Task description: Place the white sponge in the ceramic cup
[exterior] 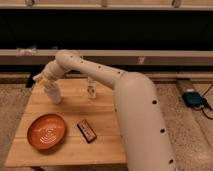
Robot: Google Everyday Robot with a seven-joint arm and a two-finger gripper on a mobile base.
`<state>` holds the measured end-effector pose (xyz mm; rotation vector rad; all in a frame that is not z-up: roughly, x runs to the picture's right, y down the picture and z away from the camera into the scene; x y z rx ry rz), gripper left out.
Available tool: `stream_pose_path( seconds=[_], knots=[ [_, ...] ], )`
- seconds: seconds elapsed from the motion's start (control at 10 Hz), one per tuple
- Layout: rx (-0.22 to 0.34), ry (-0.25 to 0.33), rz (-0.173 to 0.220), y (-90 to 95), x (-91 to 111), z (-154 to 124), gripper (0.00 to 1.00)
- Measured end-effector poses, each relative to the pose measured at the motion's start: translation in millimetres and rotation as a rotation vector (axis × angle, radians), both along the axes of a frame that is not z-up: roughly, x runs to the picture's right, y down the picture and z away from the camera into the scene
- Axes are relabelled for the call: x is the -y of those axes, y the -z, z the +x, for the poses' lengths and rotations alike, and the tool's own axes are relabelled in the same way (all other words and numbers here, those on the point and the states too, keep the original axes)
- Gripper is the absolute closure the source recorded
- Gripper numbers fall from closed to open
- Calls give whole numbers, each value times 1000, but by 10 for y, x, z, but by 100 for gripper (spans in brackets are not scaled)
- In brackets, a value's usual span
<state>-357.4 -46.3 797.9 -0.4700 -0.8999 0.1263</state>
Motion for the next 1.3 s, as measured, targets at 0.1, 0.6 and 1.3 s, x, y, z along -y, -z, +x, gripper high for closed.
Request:
stream_pose_path(
  seconds=[0.1, 0.6, 1.3],
  knots=[
    [7, -2, -1, -15, -21, -25, 81],
    [9, -6, -20, -148, -172, -72, 32],
    [1, -17, -10, -176, -203, -94, 20]
  ],
)
